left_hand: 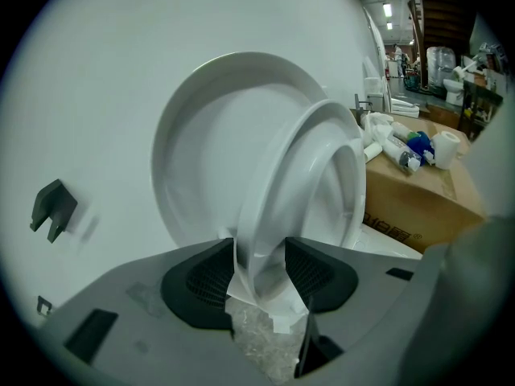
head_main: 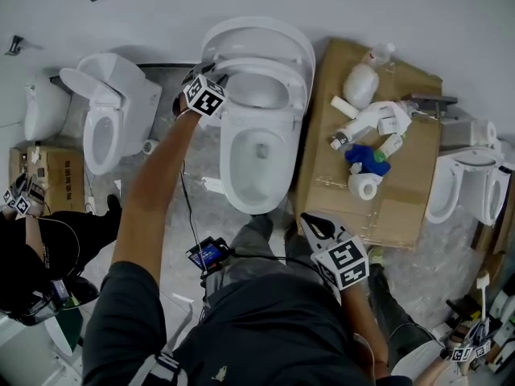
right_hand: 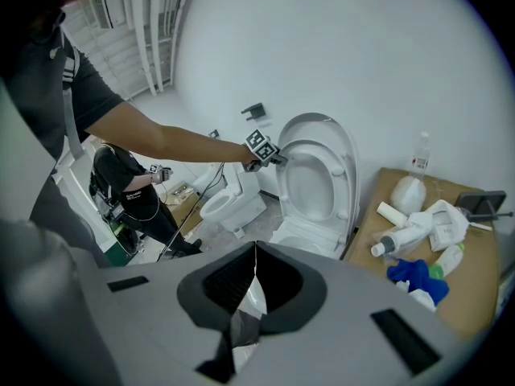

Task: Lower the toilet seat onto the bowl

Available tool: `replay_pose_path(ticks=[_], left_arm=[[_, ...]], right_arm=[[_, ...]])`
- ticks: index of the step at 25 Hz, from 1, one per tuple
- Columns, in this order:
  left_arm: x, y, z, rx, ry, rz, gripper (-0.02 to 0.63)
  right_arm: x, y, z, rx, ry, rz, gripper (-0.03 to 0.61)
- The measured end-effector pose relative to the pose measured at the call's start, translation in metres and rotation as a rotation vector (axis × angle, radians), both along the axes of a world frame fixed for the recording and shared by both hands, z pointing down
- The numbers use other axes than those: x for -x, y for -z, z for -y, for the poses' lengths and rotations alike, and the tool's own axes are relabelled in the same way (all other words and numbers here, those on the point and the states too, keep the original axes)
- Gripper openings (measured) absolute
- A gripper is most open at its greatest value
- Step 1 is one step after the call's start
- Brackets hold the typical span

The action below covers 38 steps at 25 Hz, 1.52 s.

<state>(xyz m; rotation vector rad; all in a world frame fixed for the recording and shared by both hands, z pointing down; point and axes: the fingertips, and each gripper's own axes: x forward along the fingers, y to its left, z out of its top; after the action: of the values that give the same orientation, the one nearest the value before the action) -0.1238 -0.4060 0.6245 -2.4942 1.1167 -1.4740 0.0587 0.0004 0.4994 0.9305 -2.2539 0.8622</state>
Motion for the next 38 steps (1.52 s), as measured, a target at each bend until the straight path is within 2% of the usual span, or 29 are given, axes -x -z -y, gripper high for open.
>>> replay_pose_path(ticks=[8, 21, 38], left_arm=[[0.003, 0.004, -0.004, -0.022, 0.021, -0.022, 0.177], [0.014, 0.009, -0.047, -0.035, 0.018, -0.031, 0.121], [0.027, 0.001, -0.131, -0.069, -0.05, 0.056, 0.083]], right_arm=[[0.011, -0.001, -0.014, 0.006, 0.016, -0.002, 0.008], [0.021, 0.004, -0.023, -0.01, 0.072, -0.007, 0.008], [0.029, 0.006, -0.033, -0.012, 0.229, -0.025, 0.008]])
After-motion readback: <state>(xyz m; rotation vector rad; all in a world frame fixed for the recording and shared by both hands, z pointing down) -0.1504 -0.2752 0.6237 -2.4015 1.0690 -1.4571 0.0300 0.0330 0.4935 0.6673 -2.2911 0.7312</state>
